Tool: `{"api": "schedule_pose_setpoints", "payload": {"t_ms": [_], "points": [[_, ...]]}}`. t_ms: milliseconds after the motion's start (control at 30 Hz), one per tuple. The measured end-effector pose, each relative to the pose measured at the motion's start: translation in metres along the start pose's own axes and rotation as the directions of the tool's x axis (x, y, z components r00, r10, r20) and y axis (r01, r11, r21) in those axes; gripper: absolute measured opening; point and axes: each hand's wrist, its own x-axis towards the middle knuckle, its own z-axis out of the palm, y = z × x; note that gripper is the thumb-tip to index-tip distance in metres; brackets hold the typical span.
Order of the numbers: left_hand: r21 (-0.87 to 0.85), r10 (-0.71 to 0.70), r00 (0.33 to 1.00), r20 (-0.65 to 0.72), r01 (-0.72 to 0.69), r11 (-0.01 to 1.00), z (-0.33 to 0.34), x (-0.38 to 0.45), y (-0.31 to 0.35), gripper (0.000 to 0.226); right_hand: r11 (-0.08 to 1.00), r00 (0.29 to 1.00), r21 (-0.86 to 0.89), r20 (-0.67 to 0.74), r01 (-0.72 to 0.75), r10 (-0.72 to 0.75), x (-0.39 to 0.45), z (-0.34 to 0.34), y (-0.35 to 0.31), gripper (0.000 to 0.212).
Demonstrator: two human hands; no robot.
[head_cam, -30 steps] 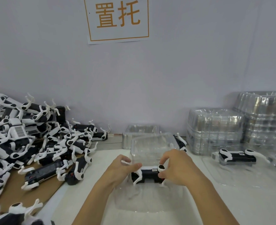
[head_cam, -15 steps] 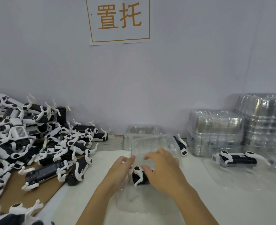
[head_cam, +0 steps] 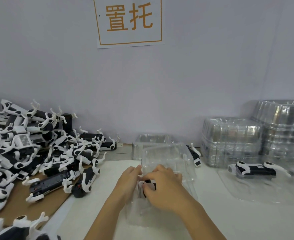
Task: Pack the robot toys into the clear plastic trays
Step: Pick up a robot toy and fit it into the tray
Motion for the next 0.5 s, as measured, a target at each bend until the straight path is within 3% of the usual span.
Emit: {"api": "schedule_pose_setpoints", "payload": {"t_ms": [167,267,367,500], "points": [[0.003,-0.013,1.0,-0.015,0.013,1.0,0.0,0.0,0.001,0.033,0.965,0.993,0.261,-0.11,-0.006,0.036,0.001,-0.013,0.011,0.025],[-0.016,-0.029,0.999,-0.018,0.028,0.999,0.0,0.001,0.0,0.032,0.967,0.989,0.249,-0.126,-0.05,0.083,-0.004,-0.031,0.02,0.019],[-0.009,-0.042,0.999,-0.013,0.042,0.999,0.001,0.003,0.0,0.032,0.986,0.992,0.115,0.014,-0.123,0.122,-0.01,-0.039,0.022,0.022],[-0.007,-0.048,0.999,-0.016,0.047,0.999,0.001,0.004,-0.001,0.031,0.974,0.99,-0.189,0.038,-0.128,0.137,-0.014,-0.037,0.008,0.016]]}}
